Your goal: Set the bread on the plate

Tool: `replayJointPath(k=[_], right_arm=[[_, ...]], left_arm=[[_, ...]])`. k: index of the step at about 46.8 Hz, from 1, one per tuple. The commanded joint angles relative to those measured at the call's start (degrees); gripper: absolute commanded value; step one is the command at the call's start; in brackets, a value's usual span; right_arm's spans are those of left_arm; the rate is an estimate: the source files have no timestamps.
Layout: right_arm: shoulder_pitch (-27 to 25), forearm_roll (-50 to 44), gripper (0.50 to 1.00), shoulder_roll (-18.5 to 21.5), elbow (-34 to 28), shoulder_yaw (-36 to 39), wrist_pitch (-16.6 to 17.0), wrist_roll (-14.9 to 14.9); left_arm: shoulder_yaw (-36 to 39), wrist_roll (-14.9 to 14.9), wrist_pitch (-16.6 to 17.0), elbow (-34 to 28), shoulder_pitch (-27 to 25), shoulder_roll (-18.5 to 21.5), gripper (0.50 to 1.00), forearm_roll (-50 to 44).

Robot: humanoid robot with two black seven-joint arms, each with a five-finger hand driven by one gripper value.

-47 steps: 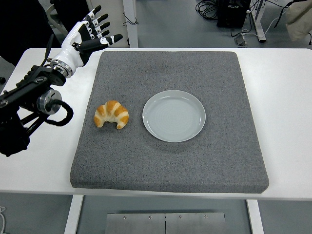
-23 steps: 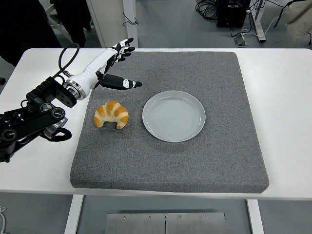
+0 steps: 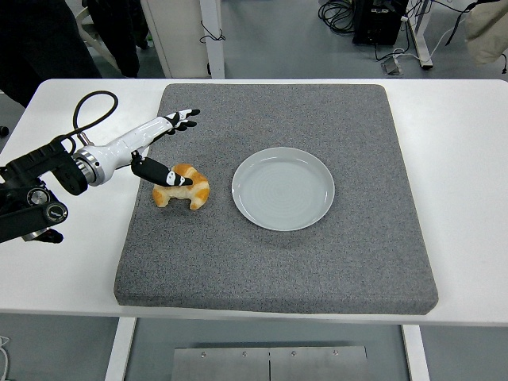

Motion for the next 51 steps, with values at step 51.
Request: replayJointPath(k=[51], right_arm=[[0.06,0.0,1.0,0.0,-0.03,-0.09,0.0,-0.01]], left_arm=[[1.9,-5.32,-0.07,11.06,4.96,-6.23,0.943,7.63]])
